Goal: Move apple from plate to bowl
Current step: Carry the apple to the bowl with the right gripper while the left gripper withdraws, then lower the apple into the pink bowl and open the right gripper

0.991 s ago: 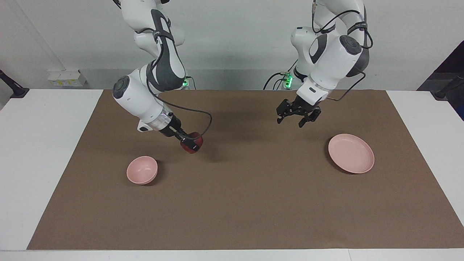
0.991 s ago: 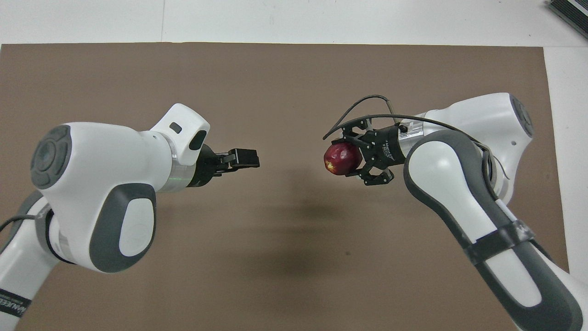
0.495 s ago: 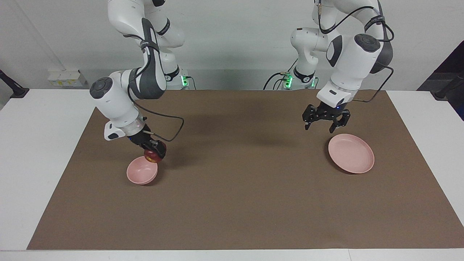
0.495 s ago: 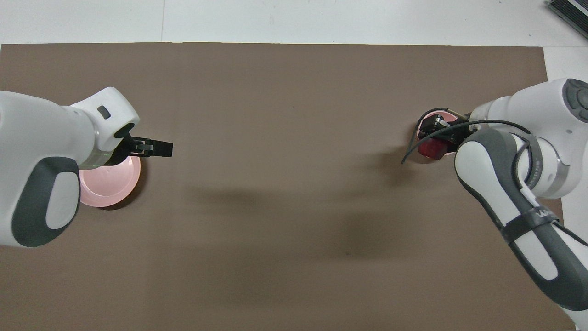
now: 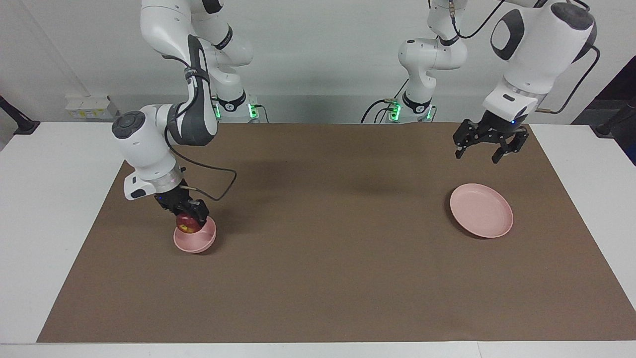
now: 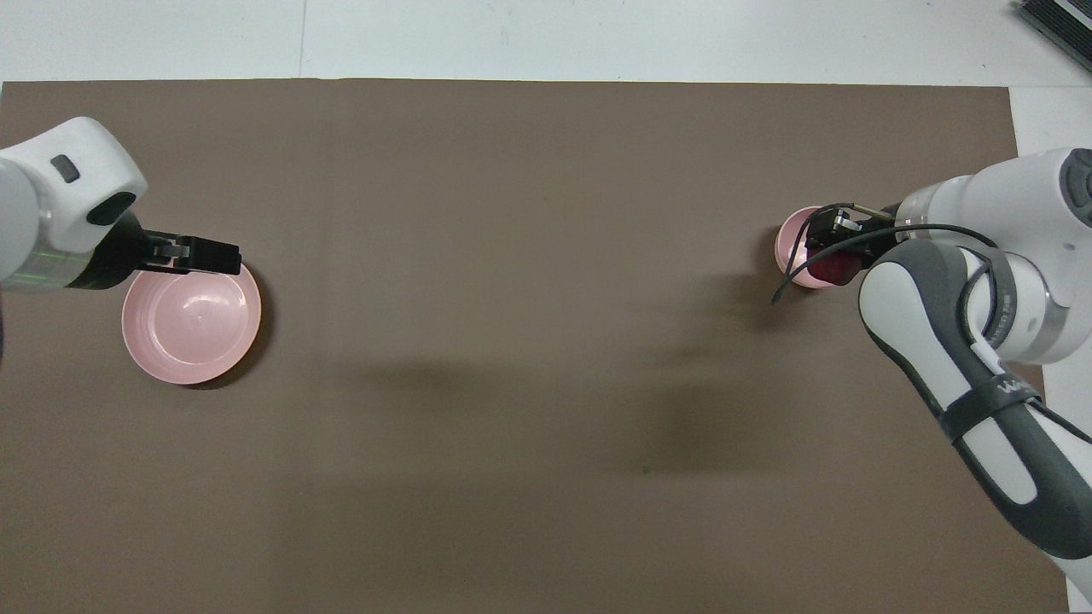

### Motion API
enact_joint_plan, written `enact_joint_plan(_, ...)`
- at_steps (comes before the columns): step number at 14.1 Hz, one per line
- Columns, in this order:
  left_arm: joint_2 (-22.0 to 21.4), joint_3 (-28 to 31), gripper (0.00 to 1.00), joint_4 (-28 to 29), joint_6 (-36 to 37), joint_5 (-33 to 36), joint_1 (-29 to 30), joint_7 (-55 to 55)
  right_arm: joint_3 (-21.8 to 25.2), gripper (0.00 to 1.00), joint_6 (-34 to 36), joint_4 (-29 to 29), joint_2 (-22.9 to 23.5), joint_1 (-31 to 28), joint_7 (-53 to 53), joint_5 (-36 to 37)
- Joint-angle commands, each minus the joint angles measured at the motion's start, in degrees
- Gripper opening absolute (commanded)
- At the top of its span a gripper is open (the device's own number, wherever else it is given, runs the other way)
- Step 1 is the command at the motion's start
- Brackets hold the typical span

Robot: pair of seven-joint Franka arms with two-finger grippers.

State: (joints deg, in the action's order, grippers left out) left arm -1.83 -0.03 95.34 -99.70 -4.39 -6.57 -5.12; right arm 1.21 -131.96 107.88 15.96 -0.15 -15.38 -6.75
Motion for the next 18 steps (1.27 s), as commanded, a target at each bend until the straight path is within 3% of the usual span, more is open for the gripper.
enact_joint_plan(1,0.07,0.21,1.0,-5.85,7.48,1.31,1.82,-3.49,-0.41,0.04,-3.38,-1.18,2.84,-0.46,1.06,1.21)
enact_joint_plan(4,0.42,1.17,1.0,-10.6,12.49,2.97,1.82,-3.67,-0.41,0.18,-3.65,-1.18,4.6,-0.46,1.14,1.47)
enact_joint_plan(5,0.59,1.18,1.0,-11.13,13.64,3.59,1.73,-3.58,-0.41,0.45,-3.65,-1.18,4.87,-0.46,1.14,1.47)
enact_joint_plan(6,0.77,1.26,1.0,-11.75,14.69,4.2,1.82,-3.67,-0.41,0.95,-3.57,-1.27,4.87,-0.46,1.14,2.08)
enact_joint_plan(7,1.03,1.53,1.0,-12.45,15.4,4.3,1.82,-3.67,-0.41,1.0,-3.31,-1.88,4.87,-0.55,0.97,3.91)
enact_joint_plan(11,2.17,2.4,1.0,-14.74,17.78,5.08,1.91,-3.84,-0.41,1.0,-1.81,-2.85,4.26,-0.37,1.06,4.81)
enact_joint_plan(14,2.35,2.32,1.0,-14.83,17.52,5.09,2.34,-3.84,-0.33,1.0,5.72,-5.48,1.98,0.07,1.14,5.33)
enact_joint_plan(18,2.27,1.18,1.0,-14.74,17.25,4.83,3.93,-3.84,-0.85,1.0,16.28,-8.03,-4.34,0.77,3.15,12.45)
